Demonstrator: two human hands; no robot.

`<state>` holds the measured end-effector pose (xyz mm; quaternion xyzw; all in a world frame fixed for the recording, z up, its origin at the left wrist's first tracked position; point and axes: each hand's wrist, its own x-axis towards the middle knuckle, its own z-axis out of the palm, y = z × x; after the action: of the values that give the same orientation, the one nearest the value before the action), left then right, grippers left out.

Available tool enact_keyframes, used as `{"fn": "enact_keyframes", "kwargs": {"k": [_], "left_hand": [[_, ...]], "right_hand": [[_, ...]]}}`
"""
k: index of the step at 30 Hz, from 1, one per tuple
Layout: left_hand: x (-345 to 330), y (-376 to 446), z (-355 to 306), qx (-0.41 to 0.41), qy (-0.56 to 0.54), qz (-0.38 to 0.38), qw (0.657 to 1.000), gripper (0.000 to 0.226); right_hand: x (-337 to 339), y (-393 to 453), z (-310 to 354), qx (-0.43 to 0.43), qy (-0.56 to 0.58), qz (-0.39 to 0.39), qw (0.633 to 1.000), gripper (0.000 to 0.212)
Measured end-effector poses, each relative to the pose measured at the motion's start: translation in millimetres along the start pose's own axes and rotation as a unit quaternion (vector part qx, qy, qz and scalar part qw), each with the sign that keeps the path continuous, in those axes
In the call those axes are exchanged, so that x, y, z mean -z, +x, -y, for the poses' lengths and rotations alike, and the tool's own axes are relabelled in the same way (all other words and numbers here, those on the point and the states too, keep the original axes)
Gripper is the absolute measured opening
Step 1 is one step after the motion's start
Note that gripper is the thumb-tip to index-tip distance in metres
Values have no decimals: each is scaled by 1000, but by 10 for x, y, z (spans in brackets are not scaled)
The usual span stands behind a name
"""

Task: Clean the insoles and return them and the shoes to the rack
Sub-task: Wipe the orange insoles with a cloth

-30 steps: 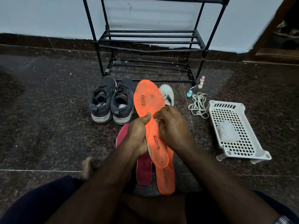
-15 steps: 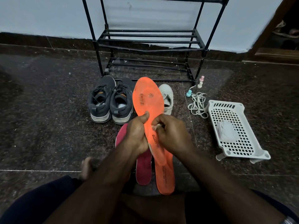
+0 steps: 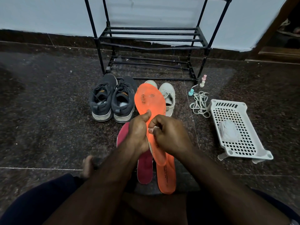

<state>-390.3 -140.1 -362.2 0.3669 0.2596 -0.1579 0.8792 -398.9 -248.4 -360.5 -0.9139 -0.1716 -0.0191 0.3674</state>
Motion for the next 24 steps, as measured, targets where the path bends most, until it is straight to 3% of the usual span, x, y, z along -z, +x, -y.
{"fn": "enact_keyframes", "kwargs": {"k": [3,6,10,14,16,19,24], "left_hand": [[-14,-17,-7,-4,-9,11,1000,42],[-25,-32,-17,4,-32,25,999,43],[0,-1,-16,-5,-8,-8,1000,40],[29,43,-53,-18,-8,-12,1000,38],[1,6,-57,-10,-17,10,1000,39],[-8,-13,-15,-3,-15,20,1000,45],[49,56,-30,-16,6,-13,1000,38]], "right_hand": [[92,44,-14,-46,52,-11,998,11],[101,92,-16,-29,31,-63,997,11],[10,18,64,-11,6,-4,1000,10],[68,-18,74,-63,80,55,993,15],[132,17,74,-64,100,2,993,15],[130,69,71,-28,31,-50,998,13],[16,-22,102,-16,34,34,999,14]]}}
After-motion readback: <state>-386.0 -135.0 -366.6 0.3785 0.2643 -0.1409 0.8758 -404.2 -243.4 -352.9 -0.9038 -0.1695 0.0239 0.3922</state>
